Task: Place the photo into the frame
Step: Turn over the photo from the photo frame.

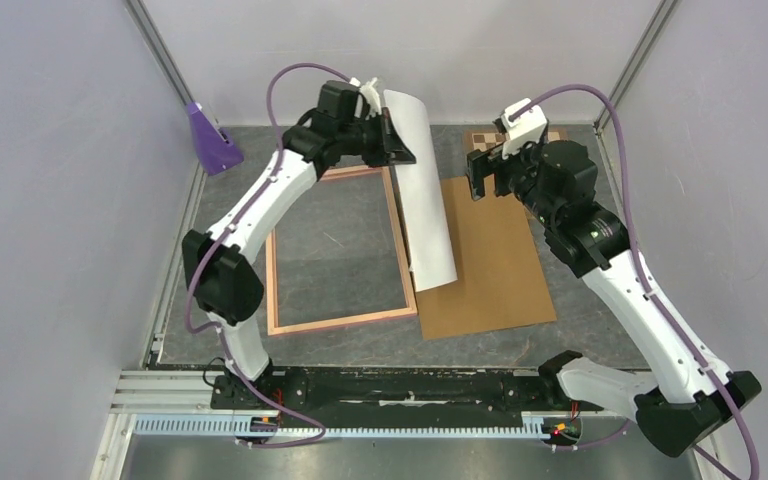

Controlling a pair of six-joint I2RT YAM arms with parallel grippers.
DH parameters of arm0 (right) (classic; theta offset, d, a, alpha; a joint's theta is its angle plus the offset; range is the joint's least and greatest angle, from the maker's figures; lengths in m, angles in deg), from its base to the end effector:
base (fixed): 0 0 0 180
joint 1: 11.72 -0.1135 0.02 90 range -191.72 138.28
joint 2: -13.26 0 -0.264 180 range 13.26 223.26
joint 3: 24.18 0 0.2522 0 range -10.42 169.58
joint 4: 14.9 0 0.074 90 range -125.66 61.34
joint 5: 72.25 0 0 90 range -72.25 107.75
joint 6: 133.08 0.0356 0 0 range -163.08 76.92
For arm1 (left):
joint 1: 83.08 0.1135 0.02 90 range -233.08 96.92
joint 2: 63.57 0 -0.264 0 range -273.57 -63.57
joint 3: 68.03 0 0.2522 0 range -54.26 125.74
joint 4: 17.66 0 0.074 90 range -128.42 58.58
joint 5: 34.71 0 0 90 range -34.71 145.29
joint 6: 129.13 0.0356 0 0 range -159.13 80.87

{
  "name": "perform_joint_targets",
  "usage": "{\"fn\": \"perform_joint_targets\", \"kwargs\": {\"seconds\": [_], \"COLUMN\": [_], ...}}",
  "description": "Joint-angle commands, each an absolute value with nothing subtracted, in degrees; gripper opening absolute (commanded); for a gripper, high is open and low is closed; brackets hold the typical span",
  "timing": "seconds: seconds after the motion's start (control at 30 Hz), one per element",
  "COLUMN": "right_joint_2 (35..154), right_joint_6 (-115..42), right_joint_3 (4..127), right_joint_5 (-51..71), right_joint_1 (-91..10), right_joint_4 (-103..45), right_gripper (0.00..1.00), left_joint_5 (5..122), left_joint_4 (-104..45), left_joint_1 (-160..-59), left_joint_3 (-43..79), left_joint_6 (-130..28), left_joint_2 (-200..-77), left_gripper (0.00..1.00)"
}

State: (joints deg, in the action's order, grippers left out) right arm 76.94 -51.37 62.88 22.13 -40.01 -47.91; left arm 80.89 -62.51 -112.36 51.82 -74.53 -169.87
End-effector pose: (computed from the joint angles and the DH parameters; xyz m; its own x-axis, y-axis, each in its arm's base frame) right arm 0.2147 0.1125 0.4319 -0.0872 -0.2102 -0.9738 -0.4232 0.8927 -0.1548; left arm 0.3675 -0.2237 0.3709 -0.8114 -0.1440 -0.5665 0.3595 0.6412 -0.6779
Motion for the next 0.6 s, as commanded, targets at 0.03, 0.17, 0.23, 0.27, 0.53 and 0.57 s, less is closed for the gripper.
{"fn": "perform_joint_targets", "kwargs": {"seconds": [0.03,0.17,0.23,0.27,0.53,0.57], "right_joint_2": [75.1,75.7,76.0,76.1,76.6,76.6], "right_joint_6": [-49.7,-48.9,-48.7,-48.6,-48.3,-48.3], "right_joint_3": [60.3,58.8,58.5,58.4,56.7,56.5], "right_joint_5": [22.4,20.3,19.5,19.1,17.9,17.9], "right_joint_1": [-37.5,-36.3,-35.8,-35.7,-34.9,-34.8], "right_joint_4": [-46.1,-45.2,-45.0,-44.8,-44.0,-43.9], "right_gripper": [0.91,0.91,0.91,0.91,0.91,0.91], "left_joint_5": [95.0,101.9,105.5,107.6,118.1,117.0], "left_joint_4": [-63.6,-68.1,-70.5,-71.4,-78.3,-79.6], "left_joint_1": [-106.7,-102.8,-100.0,-98.2,-86.4,-85.2], "left_joint_3": [50.3,48.2,46.6,45.8,35.0,34.0], "left_joint_6": [-63.2,-58.3,-57.4,-57.2,-52.5,-51.3], "left_joint_2": [-161.4,-156.4,-154.3,-153.2,-147.5,-147.2], "left_gripper": [0.02,0.02,0.02,0.02,0.02,0.02]}}
